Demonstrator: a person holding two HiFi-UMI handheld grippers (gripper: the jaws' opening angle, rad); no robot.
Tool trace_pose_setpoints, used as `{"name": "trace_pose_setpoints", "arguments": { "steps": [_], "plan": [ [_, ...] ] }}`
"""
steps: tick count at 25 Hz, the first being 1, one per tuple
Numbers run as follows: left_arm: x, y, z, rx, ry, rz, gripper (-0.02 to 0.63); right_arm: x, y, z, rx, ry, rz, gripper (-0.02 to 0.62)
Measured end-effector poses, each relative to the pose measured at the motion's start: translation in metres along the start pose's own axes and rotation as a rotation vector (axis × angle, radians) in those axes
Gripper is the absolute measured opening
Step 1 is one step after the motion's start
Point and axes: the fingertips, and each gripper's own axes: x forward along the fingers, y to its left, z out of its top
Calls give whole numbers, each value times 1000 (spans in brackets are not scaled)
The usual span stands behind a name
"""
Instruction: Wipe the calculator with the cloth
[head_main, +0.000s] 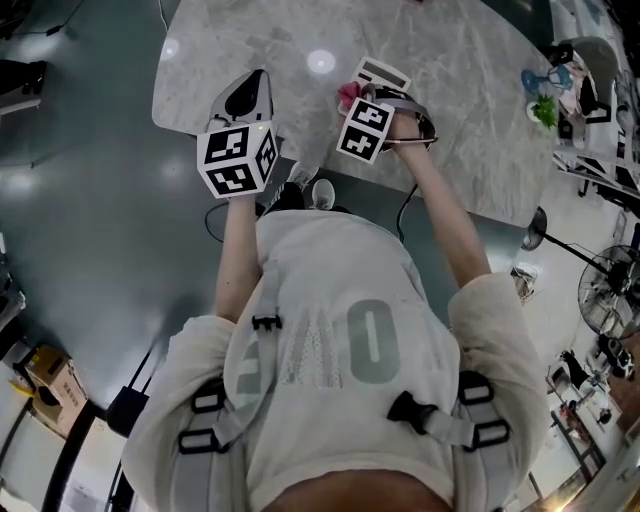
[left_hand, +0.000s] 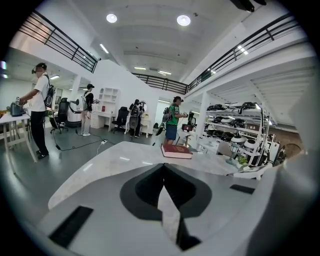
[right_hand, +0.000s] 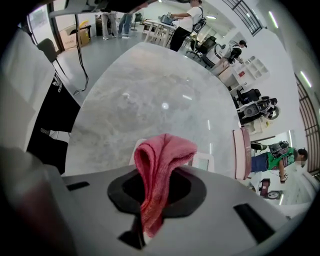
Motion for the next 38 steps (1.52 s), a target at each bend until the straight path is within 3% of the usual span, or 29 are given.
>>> {"name": "trace_pose_setpoints", "arguments": {
  "steps": [14,27,34,38],
  "plan": [
    [-11,-1,4,-3,-16,-6,20,-10,42,19,45,-36,43,58],
    [-7,-4,19,14,-35,-27,20,-11,37,23,57,-47,40,58],
    [1,-21,40,24,-74,-66,20,-38,-19,9,137,-68,-74,58],
    [9,-41,75,49,-129,-112,20,-77,-83,-6,212,-100,-215,58]
  ]
}}
